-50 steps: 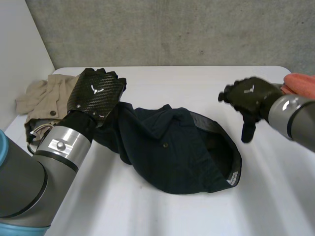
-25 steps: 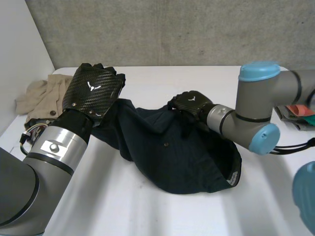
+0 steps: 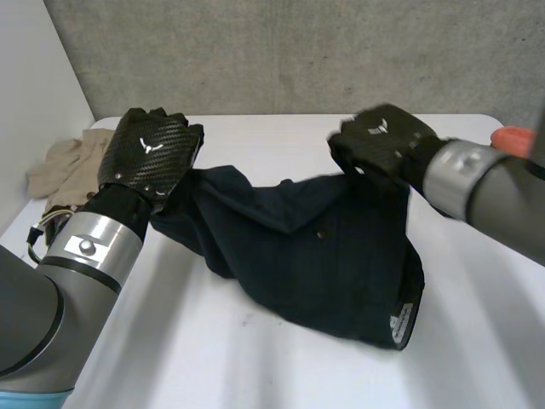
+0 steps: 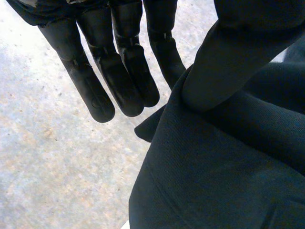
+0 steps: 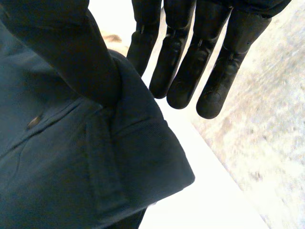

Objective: Fold the laundry.

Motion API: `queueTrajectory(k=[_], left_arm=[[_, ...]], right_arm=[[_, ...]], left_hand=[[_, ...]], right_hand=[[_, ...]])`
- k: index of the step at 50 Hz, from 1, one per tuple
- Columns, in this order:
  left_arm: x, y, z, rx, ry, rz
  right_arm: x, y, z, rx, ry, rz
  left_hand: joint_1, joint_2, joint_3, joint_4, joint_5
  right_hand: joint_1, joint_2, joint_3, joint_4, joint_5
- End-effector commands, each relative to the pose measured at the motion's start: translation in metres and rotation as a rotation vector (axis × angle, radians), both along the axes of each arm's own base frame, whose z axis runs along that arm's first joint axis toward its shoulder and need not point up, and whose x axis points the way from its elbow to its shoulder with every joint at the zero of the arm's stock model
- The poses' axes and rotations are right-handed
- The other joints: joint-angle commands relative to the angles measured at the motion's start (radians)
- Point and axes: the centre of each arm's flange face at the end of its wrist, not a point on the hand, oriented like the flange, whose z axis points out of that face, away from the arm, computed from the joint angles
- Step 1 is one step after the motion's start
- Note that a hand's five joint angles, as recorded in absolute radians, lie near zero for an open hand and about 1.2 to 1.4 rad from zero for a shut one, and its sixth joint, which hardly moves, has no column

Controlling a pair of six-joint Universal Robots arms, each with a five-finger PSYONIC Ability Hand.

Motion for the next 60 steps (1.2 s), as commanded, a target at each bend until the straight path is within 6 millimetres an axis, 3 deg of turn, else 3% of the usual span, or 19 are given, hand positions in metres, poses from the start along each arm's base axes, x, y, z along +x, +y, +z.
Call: queueTrajectory(k=[1,4,6,9,15,19,21,23,24,25,27,29,33,38,42,43,52,55,60], left_arm=[[-0.01,-0.007,-0.032,0.101,-0.059,-0.02],[-0.019,-0.018,-0.047,0.14,-0.083,-0.026],[-0.023,-0.027,-0.056,0.156,-0.097,-0.019],[-0.035,-0.049,-0.065,0.155,-0.1,-0.016],[-0.057,-0.094,-0.043,0.022,-0.082,0.002],[-0.07,-0.118,0.003,-0.161,-0.038,0.016],[-0.075,-0.128,0.044,-0.305,0.039,0.026],[-0.077,-0.132,0.07,-0.401,0.098,0.035],[-0.078,-0.133,0.097,-0.503,0.162,0.041],[-0.077,-0.132,0.11,-0.554,0.195,0.043],[-0.076,-0.13,0.133,-0.65,0.264,0.048],[-0.076,-0.126,0.145,-0.693,0.303,0.044],[-0.072,-0.117,0.153,-0.687,0.366,0.017],[-0.061,-0.107,0.132,-0.565,0.394,-0.003],[-0.054,-0.095,0.093,-0.427,0.36,-0.008],[-0.051,-0.088,0.073,-0.367,0.333,-0.007],[-0.032,-0.034,-0.021,-0.09,0.177,-0.021],[-0.027,-0.014,-0.049,0.027,0.108,-0.03],[-0.024,0.003,-0.066,0.138,0.041,-0.039]], right_arm=[[-0.028,0.035,-0.035,0.125,0.255,-0.027],[-0.029,0.031,-0.052,0.15,0.313,-0.048],[-0.027,0.019,-0.072,0.171,0.366,-0.085],[-0.021,-0.011,-0.08,0.112,0.375,-0.164],[-0.005,-0.062,-0.063,-0.077,0.254,-0.264],[0.006,-0.092,-0.022,-0.264,0.041,-0.324],[0.011,-0.105,0.01,-0.403,-0.109,-0.349],[0.012,-0.109,0.035,-0.512,-0.195,-0.363],[0.011,-0.11,0.049,-0.566,-0.236,-0.374],[0.008,-0.11,0.075,-0.673,-0.312,-0.402],[0.005,-0.107,0.098,-0.764,-0.378,-0.427],[0.001,-0.099,0.124,-0.859,-0.441,-0.446],[-0.002,-0.092,0.132,-0.875,-0.447,-0.445],[0.0,-0.089,0.103,-0.794,-0.385,-0.422],[0.003,-0.081,0.063,-0.694,-0.297,-0.344],[0.003,-0.077,0.054,-0.665,-0.277,-0.329],[-0.02,-0.015,-0.07,-0.183,0.007,-0.235],[-0.024,0.006,-0.097,-0.064,0.062,-0.197],[-0.027,0.016,-0.111,0.007,0.069,-0.179]], left_hand=[[0.249,0.196,0.201,0.194,0.244],[0.249,0.196,0.201,0.194,0.244],[0.249,0.196,0.201,0.194,0.244],[0.249,0.196,0.201,0.194,0.244],[0.249,0.196,0.201,0.194,0.244],[0.249,0.196,0.201,0.194,0.244],[0.249,0.196,0.201,0.194,0.244],[0.249,0.196,0.201,0.194,0.244],[0.249,0.196,0.201,0.194,0.244],[0.249,0.196,0.201,0.194,0.244],[0.249,0.196,0.201,0.194,0.244],[0.249,0.196,0.201,0.194,0.244],[0.249,0.196,0.201,0.194,0.244],[0.249,0.196,0.201,0.194,0.244],[0.249,0.196,0.201,0.194,0.244],[0.249,0.196,0.201,0.194,0.244],[0.249,0.196,0.201,0.194,0.244],[0.249,0.196,0.201,0.194,0.244],[0.249,0.196,0.201,0.194,0.244]], right_hand=[[0.399,0.219,0.212,0.208,0.239],[0.399,0.219,0.212,0.208,0.239],[0.399,0.219,0.212,0.208,0.239],[0.399,0.219,0.212,0.208,0.239],[0.399,0.219,0.212,0.208,0.239],[0.399,0.219,0.212,0.208,0.239],[0.399,0.219,0.212,0.208,0.239],[0.399,0.219,0.212,0.208,0.239],[0.399,0.219,0.212,0.208,0.239],[0.399,0.219,0.212,0.208,0.239],[0.399,0.219,0.212,0.208,0.239],[0.399,0.219,0.212,0.208,0.239],[0.399,0.219,0.212,0.208,0.239],[0.399,0.219,0.212,0.208,0.239],[0.399,0.219,0.212,0.208,0.239],[0.399,0.219,0.212,0.208,0.239],[0.399,0.219,0.212,0.208,0.239],[0.399,0.219,0.212,0.208,0.239],[0.399,0.219,0.212,0.208,0.239]])
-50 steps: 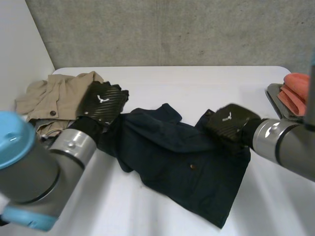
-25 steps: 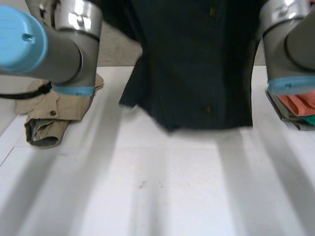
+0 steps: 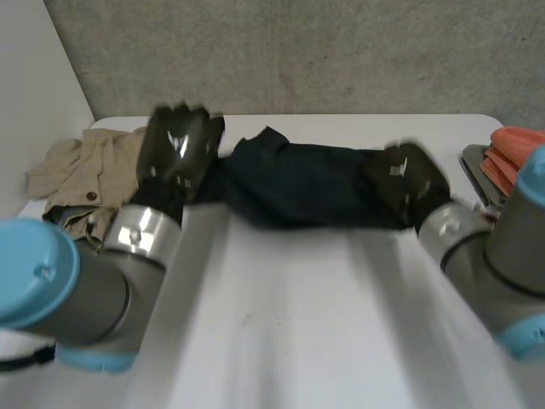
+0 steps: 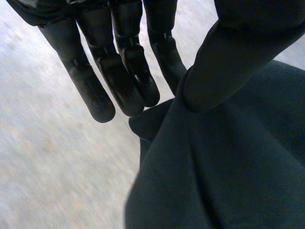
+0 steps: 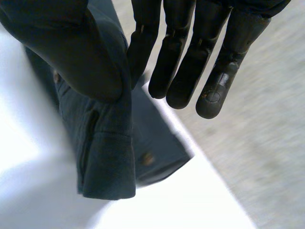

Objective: Fold the laundry.

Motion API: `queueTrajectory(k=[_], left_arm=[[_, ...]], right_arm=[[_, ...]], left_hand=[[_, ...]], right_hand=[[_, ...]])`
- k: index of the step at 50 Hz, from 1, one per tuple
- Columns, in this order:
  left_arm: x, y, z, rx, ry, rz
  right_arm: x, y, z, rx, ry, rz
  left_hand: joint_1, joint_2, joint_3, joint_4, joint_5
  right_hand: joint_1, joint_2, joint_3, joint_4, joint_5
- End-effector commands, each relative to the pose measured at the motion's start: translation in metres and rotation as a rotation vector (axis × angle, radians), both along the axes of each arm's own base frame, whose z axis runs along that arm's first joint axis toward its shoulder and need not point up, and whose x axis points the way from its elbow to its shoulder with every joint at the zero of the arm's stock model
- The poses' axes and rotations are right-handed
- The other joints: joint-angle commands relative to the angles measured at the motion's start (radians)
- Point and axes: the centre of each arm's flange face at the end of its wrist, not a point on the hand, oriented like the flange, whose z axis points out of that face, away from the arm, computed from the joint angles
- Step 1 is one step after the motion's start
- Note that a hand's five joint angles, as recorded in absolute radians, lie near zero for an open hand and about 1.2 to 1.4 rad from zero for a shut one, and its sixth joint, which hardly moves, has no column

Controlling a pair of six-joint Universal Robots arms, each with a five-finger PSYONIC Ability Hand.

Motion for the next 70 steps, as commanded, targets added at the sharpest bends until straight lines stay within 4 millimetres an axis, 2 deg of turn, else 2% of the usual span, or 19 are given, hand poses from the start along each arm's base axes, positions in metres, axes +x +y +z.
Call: queueTrajectory(k=[1,4,8,16,27,35,37,38,39,45,46,49,50,56,60,62,65,68,70], left_arm=[[0.006,0.028,-0.03,0.168,-0.104,-0.025],[0.008,0.028,-0.025,0.166,-0.101,-0.016],[0.008,0.024,-0.021,0.156,-0.091,-0.01],[0.005,0.011,-0.008,0.121,-0.066,0.001],[-0.005,-0.008,-0.002,0.135,-0.058,0.005],[-0.006,-0.017,0.002,0.194,-0.023,0.004],[-0.003,-0.021,0.003,0.212,-0.007,0.015],[-0.002,-0.022,0.002,0.221,-0.006,0.017],[-0.001,-0.022,0.001,0.228,-0.006,0.02],[0.006,-0.009,-0.013,0.31,-0.057,0.021],[0.008,-0.005,-0.016,0.328,-0.072,0.022],[0.021,0.016,-0.015,0.392,-0.12,0.027],[0.024,0.023,-0.014,0.412,-0.138,0.029],[0.051,0.077,-0.014,0.555,-0.308,0.015],[0.061,0.096,-0.026,0.621,-0.406,0.002],[0.062,0.099,-0.032,0.627,-0.434,0.001],[0.058,0.094,-0.043,0.626,-0.481,-0.009],[0.049,0.078,-0.058,0.626,-0.508,-0.009],[0.042,0.067,-0.062,0.604,-0.506,-0.006]], right_arm=[[-0.006,0.021,-0.03,0.153,0.017,0.026],[-0.007,0.019,-0.031,0.187,-0.03,0.008],[-0.018,0.008,-0.032,0.296,-0.192,-0.086],[-0.033,0.001,-0.035,0.467,-0.383,-0.201],[-0.031,0.013,-0.045,0.598,-0.345,-0.159],[-0.021,-0.005,-0.072,0.625,-0.323,-0.155],[-0.02,-0.011,-0.076,0.616,-0.319,-0.158],[-0.019,-0.014,-0.077,0.608,-0.318,-0.16],[-0.018,-0.021,-0.076,0.574,-0.327,-0.163],[-0.018,-0.034,-0.048,0.403,-0.329,-0.164],[-0.021,-0.031,-0.029,0.337,-0.298,-0.15],[-0.028,-0.02,-0.003,0.243,-0.204,-0.127],[-0.032,-0.008,0.005,0.206,-0.105,-0.105],[-0.048,0.036,0.009,0.186,0.272,-0.022],[-0.057,0.065,-0.004,0.27,0.464,0.063],[-0.059,0.075,-0.01,0.32,0.508,0.094],[-0.057,0.077,-0.017,0.338,0.519,0.102],[-0.056,0.069,-0.025,0.345,0.529,0.093],[-0.053,0.053,-0.033,0.333,0.538,0.069]], left_hand=[[0.249,0.195,0.201,0.193,0.244],[0.249,0.195,0.201,0.193,0.244],[0.249,0.195,0.201,0.193,0.244],[0.249,0.195,0.201,0.193,0.244],[0.249,0.195,0.201,0.193,0.244],[0.249,0.195,0.201,0.193,0.244],[0.249,0.195,0.201,0.193,0.244],[0.249,0.195,0.201,0.193,0.244],[0.249,0.195,0.201,0.193,0.244],[0.249,0.195,0.201,0.193,0.244],[0.249,0.195,0.201,0.193,0.244],[0.249,0.195,0.201,0.193,0.244],[0.249,0.195,0.201,0.193,0.244],[0.249,0.195,0.201,0.193,0.244],[0.249,0.195,0.201,0.193,0.244],[0.249,0.195,0.201,0.193,0.244],[0.249,0.195,0.201,0.193,0.244],[0.249,0.195,0.201,0.193,0.244],[0.249,0.195,0.201,0.193,0.244]], right_hand=[[0.399,0.218,0.21,0.204,0.225],[0.399,0.218,0.21,0.204,0.225],[-0.385,-0.566,-0.574,-0.579,-0.559],[-0.513,-0.694,-0.702,-0.708,-0.687],[-0.648,-0.829,-0.837,-0.843,-0.822],[-0.569,-0.75,-0.758,-0.764,-0.743],[-0.388,-0.569,-0.577,-0.583,-0.562],[-0.189,-0.37,-0.378,-0.384,-0.363],[0.365,0.184,0.176,0.171,0.191],[0.399,0.218,0.21,0.204,0.225],[0.399,0.218,0.21,0.204,0.225],[0.399,0.218,0.21,0.204,0.225],[0.399,0.218,0.21,0.204,0.225],[0.399,0.218,0.21,0.204,0.225],[0.399,0.218,0.21,0.204,0.225],[0.399,0.218,0.21,0.204,0.225],[0.399,0.218,0.21,0.204,0.225],[0.399,0.218,0.21,0.204,0.225],[0.399,0.218,0.21,0.204,0.225]])
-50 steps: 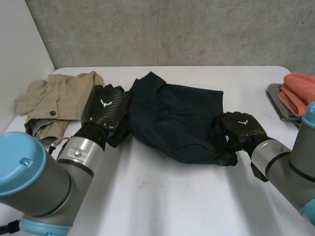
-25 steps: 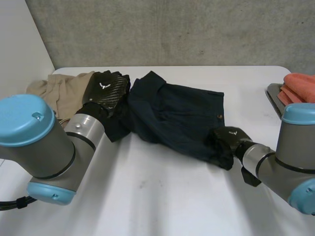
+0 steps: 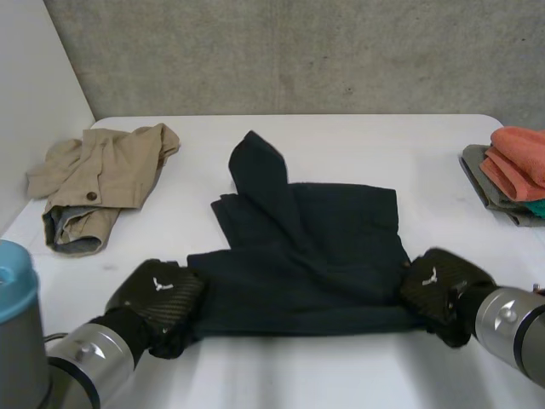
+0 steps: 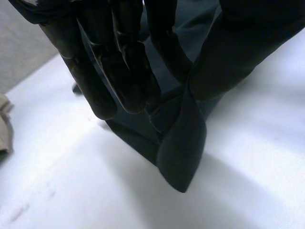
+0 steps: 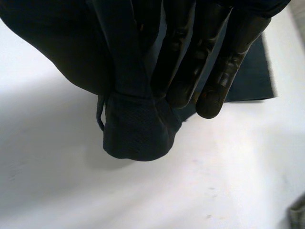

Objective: Fold the laundry.

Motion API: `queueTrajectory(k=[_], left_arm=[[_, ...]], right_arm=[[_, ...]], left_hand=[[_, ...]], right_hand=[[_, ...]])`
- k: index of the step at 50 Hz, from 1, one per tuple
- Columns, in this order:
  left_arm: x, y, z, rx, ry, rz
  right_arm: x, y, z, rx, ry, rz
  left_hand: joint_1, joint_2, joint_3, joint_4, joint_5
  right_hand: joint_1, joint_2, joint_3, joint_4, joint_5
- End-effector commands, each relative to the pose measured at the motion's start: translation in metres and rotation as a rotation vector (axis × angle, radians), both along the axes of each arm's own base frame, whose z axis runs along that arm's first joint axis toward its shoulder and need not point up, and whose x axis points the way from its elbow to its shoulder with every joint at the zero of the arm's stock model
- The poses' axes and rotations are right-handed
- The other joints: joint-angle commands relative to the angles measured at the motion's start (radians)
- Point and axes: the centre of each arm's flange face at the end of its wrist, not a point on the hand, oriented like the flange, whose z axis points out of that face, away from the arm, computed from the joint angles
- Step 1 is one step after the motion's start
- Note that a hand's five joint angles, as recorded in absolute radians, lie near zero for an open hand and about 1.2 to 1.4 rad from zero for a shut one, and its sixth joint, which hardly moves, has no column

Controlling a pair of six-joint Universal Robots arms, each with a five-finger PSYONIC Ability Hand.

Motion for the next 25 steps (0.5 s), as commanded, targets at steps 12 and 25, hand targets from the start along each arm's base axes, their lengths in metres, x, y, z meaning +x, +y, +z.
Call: queueTrajectory(k=[12,25], left_arm=[[-0.085,-0.164,0.086,-0.71,0.136,0.08],[-0.079,-0.189,0.249,-1.444,0.48,0.226]], right_arm=[[0.067,-0.153,0.09,-0.702,-0.215,-0.149],[0.089,-0.173,0.229,-1.439,-0.618,-0.093]], left_hand=[[0.249,0.195,0.201,0.193,0.244],[0.249,0.195,0.201,0.193,0.244]], right_hand=[[0.418,0.222,0.211,0.206,0.238],[0.418,0.222,0.211,0.206,0.238]])
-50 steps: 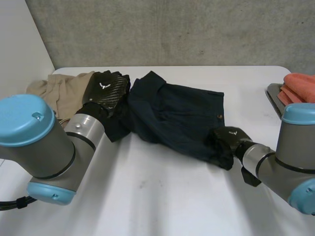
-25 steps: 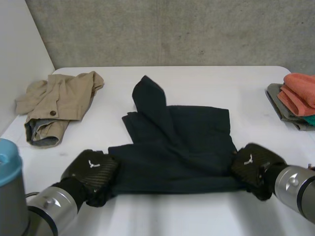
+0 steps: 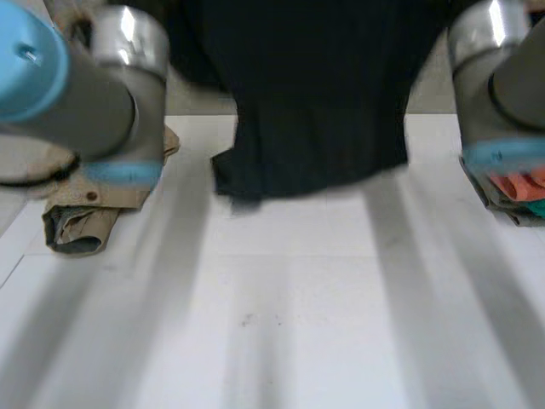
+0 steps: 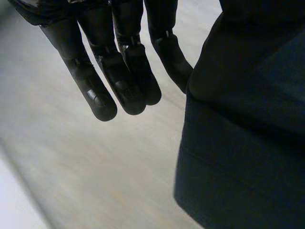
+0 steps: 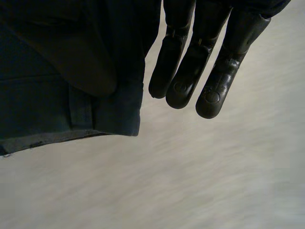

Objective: Fold the laundry.

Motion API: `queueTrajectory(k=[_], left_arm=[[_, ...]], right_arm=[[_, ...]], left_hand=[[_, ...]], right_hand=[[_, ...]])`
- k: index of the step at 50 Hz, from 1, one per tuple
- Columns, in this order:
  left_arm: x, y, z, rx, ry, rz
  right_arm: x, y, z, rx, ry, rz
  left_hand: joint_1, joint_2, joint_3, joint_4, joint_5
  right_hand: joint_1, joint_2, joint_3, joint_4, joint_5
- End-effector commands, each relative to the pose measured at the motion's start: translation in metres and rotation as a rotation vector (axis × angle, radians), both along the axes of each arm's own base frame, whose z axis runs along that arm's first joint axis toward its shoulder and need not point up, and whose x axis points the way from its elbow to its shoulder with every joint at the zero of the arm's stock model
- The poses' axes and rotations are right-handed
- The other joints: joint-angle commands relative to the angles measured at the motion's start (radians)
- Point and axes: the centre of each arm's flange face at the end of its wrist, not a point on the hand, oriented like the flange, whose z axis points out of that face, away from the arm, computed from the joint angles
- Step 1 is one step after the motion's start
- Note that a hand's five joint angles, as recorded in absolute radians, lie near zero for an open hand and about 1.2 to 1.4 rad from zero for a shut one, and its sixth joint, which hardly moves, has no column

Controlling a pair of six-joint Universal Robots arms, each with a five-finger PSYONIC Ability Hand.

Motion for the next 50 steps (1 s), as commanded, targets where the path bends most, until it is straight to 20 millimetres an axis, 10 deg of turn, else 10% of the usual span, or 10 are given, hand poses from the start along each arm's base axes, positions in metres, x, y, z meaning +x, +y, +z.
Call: queueTrajectory(k=[1,9,24,50], left_arm=[[0.012,-0.004,0.032,-0.181,0.092,0.02],[0.005,0.0,-0.065,0.122,-0.036,-0.033],[0.006,0.059,-0.249,0.605,-0.311,-0.097],[0.082,0.204,-0.245,1.184,-0.742,-0.023]], right_arm=[[0.007,0.005,0.032,-0.225,-0.06,0.054],[0.024,0.013,-0.028,-0.02,0.023,0.101],[0.004,0.044,-0.224,0.594,0.263,0.089],[-0.073,0.173,-0.228,1.3,0.535,0.049]], left_hand=[[0.249,0.195,0.201,0.193,0.244],[0.249,0.195,0.201,0.193,0.244],[0.249,0.195,0.201,0.193,0.244],[0.249,0.195,0.201,0.193,0.244]], right_hand=[[0.418,0.217,0.209,0.205,0.237],[0.418,0.217,0.209,0.205,0.237],[0.418,0.217,0.209,0.205,0.237],[0.418,0.217,0.209,0.205,0.237]])
